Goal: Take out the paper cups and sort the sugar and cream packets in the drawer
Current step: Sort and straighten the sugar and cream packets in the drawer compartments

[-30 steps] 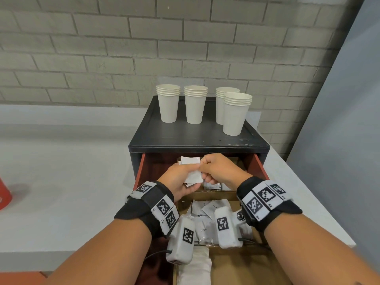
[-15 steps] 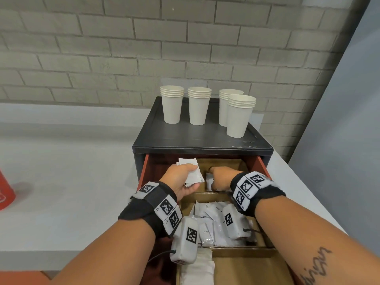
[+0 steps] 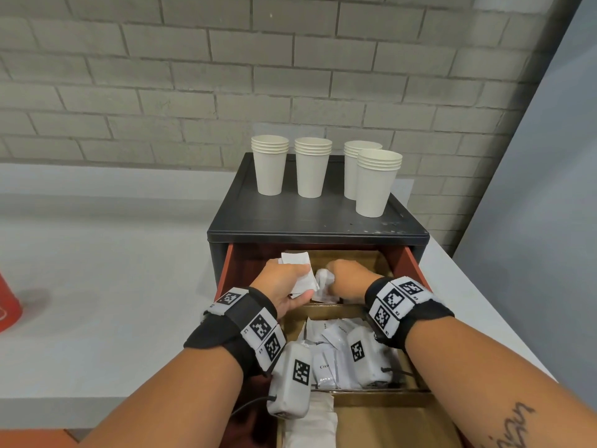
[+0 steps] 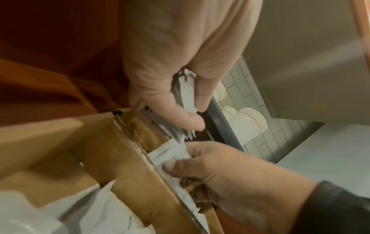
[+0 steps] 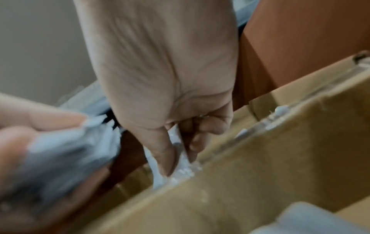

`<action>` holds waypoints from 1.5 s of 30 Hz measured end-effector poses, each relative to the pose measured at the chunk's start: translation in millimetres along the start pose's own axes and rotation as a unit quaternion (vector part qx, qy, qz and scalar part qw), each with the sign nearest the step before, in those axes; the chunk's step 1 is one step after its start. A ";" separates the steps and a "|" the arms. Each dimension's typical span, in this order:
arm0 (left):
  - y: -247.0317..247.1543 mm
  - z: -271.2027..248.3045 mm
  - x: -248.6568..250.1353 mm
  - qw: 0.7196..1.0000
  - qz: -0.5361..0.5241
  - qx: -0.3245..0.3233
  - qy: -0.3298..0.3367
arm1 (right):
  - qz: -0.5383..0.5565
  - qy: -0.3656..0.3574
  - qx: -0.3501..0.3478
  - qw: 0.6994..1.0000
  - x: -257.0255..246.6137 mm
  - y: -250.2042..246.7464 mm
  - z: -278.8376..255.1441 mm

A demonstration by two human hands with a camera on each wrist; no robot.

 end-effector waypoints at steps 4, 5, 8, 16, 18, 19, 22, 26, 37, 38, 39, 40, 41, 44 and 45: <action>-4.1 3.2 5.8 0.999 0.022 0.021 0.029 | 0.178 -0.028 0.084 0.980 -4.3 -29.5 -17.3; -4.5 3.2 6.7 0.999 0.029 0.025 0.034 | 0.219 -0.030 0.093 0.971 -5.8 -33.9 -22.9; 4.8 0.8 5.1 0.999 0.034 -0.006 0.034 | 0.287 -0.046 0.082 0.953 -17.1 -33.3 -31.5; 25.8 -5.9 4.9 0.994 0.021 -0.099 0.030 | 0.490 -0.078 -0.016 0.868 -28.6 -18.0 -34.7; 26.2 -8.1 5.4 0.993 0.029 -0.102 0.041 | 0.526 -0.075 -0.031 0.847 -25.4 -16.4 -36.0; 25.7 -7.9 5.5 0.994 0.029 -0.100 0.045 | 0.542 -0.072 -0.038 0.836 -23.6 -16.2 -36.9; 20.1 -4.9 5.5 0.996 0.005 -0.074 0.041 | 0.529 -0.054 -0.023 0.847 -13.6 -22.0 -38.5; 8.0 -1.0 6.0 0.999 -0.019 -0.016 0.031 | 0.323 0.040 0.072 0.943 23.4 -31.6 -23.7; 4.1 4.2 3.5 0.999 -0.041 -0.018 0.013 | 0.021 0.098 -0.024 0.995 30.2 8.9 0.5; 3.8 4.3 2.9 0.999 -0.040 -0.018 0.012 | 0.041 0.087 -0.009 0.995 27.9 7.0 1.2; 3.2 4.7 2.8 0.999 -0.039 -0.017 0.011 | 0.067 0.072 0.011 0.995 25.9 3.2 1.6; 2.1 4.9 2.6 0.999 -0.037 -0.014 0.010 | 0.107 0.059 0.031 0.992 24.2 -1.8 -0.2; 0.3 5.1 2.3 0.999 -0.035 -0.010 0.007 | 0.161 0.049 0.047 0.985 23.2 -6.6 -2.4; -7.1 5.8 1.7 1.000 -0.011 0.018 0.002 | 0.310 0.031 0.038 0.950 20.2 -14.9 -13.9; -7.8 5.6 1.5 1.000 -0.004 0.021 0.002 | 0.355 0.032 0.017 0.934 19.2 -13.4 -17.8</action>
Point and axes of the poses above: each hand's wrist, its own z-axis towards the middle knuckle, its own y-axis out of the palm, x = y × z, the point moved 10 cm from there along z, towards the middle knuckle, and after that the axes turned 2 degrees about -y, right-handed, at the moved point
